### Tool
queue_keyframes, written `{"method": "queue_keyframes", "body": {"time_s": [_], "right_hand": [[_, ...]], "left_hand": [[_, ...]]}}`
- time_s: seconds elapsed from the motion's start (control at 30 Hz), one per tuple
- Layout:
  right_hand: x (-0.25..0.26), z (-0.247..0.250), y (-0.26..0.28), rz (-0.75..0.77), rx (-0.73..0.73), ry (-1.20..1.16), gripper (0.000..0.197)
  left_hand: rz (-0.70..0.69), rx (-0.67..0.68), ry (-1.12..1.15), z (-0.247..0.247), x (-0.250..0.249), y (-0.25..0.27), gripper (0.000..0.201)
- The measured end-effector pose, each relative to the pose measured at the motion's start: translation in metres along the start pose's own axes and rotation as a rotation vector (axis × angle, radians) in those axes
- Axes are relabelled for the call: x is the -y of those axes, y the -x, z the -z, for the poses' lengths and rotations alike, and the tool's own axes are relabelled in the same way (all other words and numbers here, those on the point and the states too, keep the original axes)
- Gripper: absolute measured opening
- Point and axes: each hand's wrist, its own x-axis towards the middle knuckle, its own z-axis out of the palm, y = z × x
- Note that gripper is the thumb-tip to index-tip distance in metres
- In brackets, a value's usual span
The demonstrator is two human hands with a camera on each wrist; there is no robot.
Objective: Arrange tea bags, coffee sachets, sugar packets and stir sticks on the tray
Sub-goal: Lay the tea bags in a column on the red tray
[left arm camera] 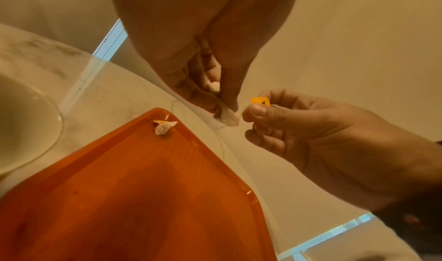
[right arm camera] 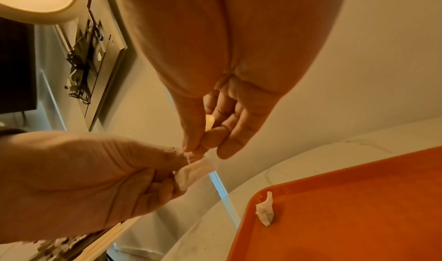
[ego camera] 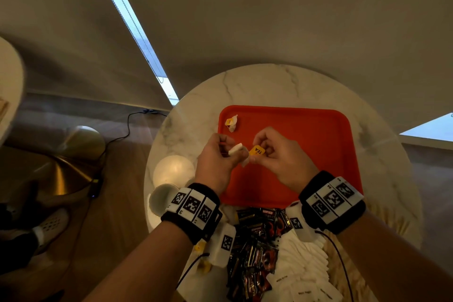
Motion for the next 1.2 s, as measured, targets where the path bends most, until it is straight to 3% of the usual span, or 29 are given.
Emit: {"method": "queue_keyframes", "body": {"time_s": [0.1,0.27,0.43,0.53,0.7,0.8,0.93,1.03,1.17,1.2], "right_hand": [[0.002,0.001,-0.002,0.013,0.005,-0.027,0.011],[0.003,0.001,-0.005,0.046,0.007,-0.006,0.017],[-0.001,0.001,-0.017,-0.03,-0.094,-0.059,0.026],[-0.012,-0.001,-0.025,-0.066,-0.102,-0.025,0.018],[-0.029,-0.01,-0.042,-0.099,-0.114,-0.135,0.006],[-0.035,-0.019,-0.055,-0.201,-0.064,-0.328,0.009],[-0.045,-0.033,-0.083,-0.318,-0.111,-0.449,0.009],[-0.056,-0.048,-0.105,-0.36,-0.115,-0.398,0.008],[-0.068,-0.06,-0.125,-0.377,-0.113,-0.345,0.008],[-0.071,-0.06,-0.13,-0.396,-0.145,-0.323,0.009]], "left_hand": [[-0.026,0.003,-0.066,-0.001,-0.001,-0.002,0.026],[-0.065,0.082,-0.043,0.001,-0.011,-0.004,0.023],[-0.053,0.138,0.001,0.0,-0.012,-0.01,0.056],[-0.056,0.212,0.035,0.0,-0.017,-0.012,0.064],[-0.023,0.15,-0.013,-0.003,-0.013,-0.028,0.049],[0.023,0.097,-0.091,-0.004,-0.004,-0.046,0.037],[0.097,0.051,-0.146,-0.005,0.003,-0.07,0.02],[0.175,0.079,-0.16,-0.005,0.01,-0.088,0.031],[0.25,0.013,-0.167,-0.001,0.03,-0.105,0.006],[0.269,-0.022,-0.183,0.0,0.035,-0.11,0.009]]}}
